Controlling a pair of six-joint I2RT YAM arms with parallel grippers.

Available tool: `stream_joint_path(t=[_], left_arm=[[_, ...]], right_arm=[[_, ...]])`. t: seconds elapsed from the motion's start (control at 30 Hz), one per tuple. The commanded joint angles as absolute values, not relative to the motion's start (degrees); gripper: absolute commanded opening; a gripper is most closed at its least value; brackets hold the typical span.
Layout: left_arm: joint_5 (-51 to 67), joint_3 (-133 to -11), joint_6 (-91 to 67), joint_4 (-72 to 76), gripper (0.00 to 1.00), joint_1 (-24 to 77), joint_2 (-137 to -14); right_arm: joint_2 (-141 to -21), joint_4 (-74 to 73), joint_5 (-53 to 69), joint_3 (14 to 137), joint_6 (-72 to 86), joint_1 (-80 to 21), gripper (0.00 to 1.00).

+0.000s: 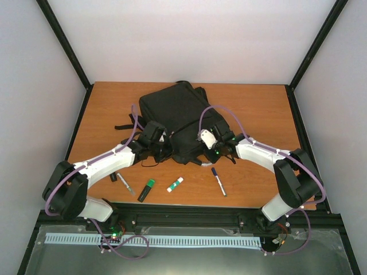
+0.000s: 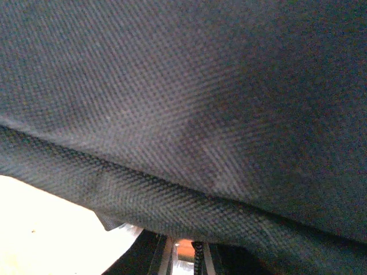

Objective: Pack the student bag
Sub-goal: Zip the student bag at the center of the board.

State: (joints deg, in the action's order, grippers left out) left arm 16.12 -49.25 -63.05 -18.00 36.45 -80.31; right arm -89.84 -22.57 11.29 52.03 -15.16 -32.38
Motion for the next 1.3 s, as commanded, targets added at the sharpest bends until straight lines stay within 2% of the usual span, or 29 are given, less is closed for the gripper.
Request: stream_joint_path(t=[0.0,0.07,0.17,0.23,0.43,0.73,0.97,1.07,1.1,1.17,1.27], left_arm=[[15.3,-51.2,-61.1,-16.7,0.01,36.7,-80.5],[14.9,-51.1,-60.9,-17.0,0.01,36.7,-80.4],[14.7,-50.9,-60.6,-17.1,0.01,36.7,-80.4],[14.8,-50.7,-60.7,-16.8,0.01,36.6,-80.5],[15.1,-50.5,-60.8,-16.1,0.01,36.6,-81.0],[15.3,-50.5,-60.7,-15.5,0.01,36.6,-81.8],[15.6,-50.3,-60.6,-15.2,0.01,36.7,-82.0],[15.5,-50.2,-60.7,-15.2,0.01,36.6,-81.9],[15.6,-50.1,-60.6,-15.1,0.01,36.6,-82.0],[15.6,-50.1,-60.7,-15.0,0.01,36.6,-82.0],[15.7,-50.0,-60.7,-14.9,0.01,36.7,-82.1]], right_arm=[[-89.1,-24.4,10.4,52.0,-15.3,-32.0,0.11],[-89.7,-24.9,10.3,52.4,-15.3,-32.0,0.12],[-90.4,-25.3,9.2,52.7,-15.2,-32.0,0.23],[-90.6,-24.3,7.8,52.3,-15.4,-32.0,0.25],[-90.3,-21.6,4.8,52.2,-16.9,-32.0,0.20],[-86.3,-22.6,7.4,50.9,-17.1,-32.0,0.08],[-85.6,-24.0,6.5,51.2,-16.7,-32.0,0.11],[-85.5,-23.4,4.8,51.0,-16.6,-32.0,0.23],[-85.5,-23.0,4.3,50.8,-16.7,-32.0,0.25],[-85.8,-22.7,3.7,50.8,-16.8,-32.0,0.23],[-85.6,-22.4,3.8,50.8,-16.9,-32.0,0.14]])
